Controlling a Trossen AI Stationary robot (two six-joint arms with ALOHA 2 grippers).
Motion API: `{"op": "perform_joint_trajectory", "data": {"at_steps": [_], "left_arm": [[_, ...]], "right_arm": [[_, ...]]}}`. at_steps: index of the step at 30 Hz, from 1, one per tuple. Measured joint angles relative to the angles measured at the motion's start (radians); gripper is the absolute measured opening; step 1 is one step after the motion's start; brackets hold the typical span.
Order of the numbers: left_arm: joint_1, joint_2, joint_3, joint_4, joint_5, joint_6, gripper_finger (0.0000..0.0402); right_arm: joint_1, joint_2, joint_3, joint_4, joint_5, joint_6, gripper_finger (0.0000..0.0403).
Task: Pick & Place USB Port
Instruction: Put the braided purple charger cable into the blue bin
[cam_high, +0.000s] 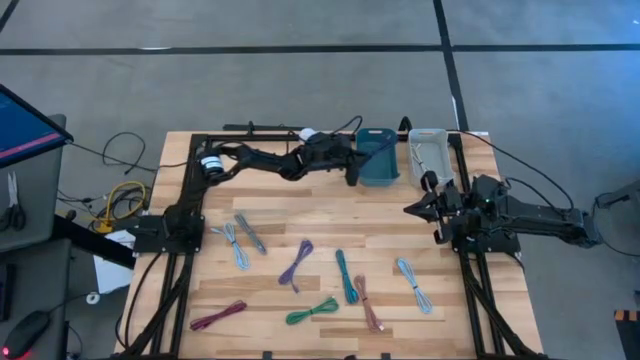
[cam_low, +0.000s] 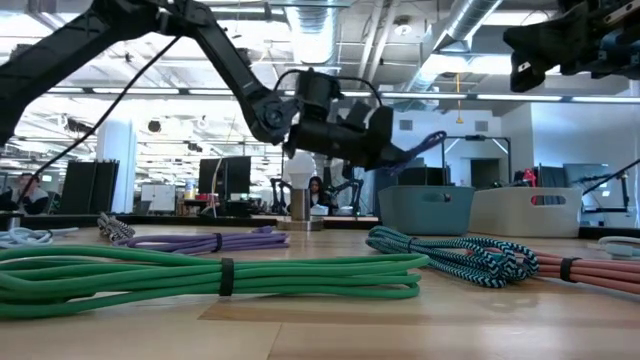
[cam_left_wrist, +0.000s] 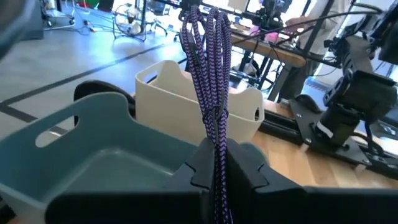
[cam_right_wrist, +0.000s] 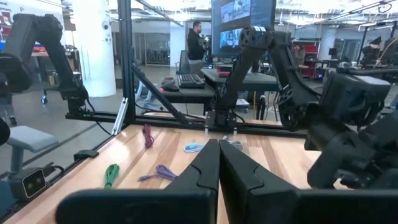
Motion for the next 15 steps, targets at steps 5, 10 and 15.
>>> {"op": "perform_joint_trajectory", "data": {"at_steps": [5, 10, 15], "left_arm": [[-0.005, 0.013, 0.033, 0.002, -0.020, -0.016, 0.0016], [-0.010, 0.013, 0.033, -0.006, -0.028, -0.016, 0.0016], [-0.010, 0.013, 0.033, -0.027, -0.047, -0.012, 0.0017]], "right_arm": [[0.000, 0.000, 0.000, 0.000, 0.000, 0.000, 0.0001], [0.000, 0.002, 0.000, 0.001, 0.001, -0.001, 0.0001], [0.000, 0.002, 0.000, 0.001, 0.001, -0.003, 0.0001]]}}
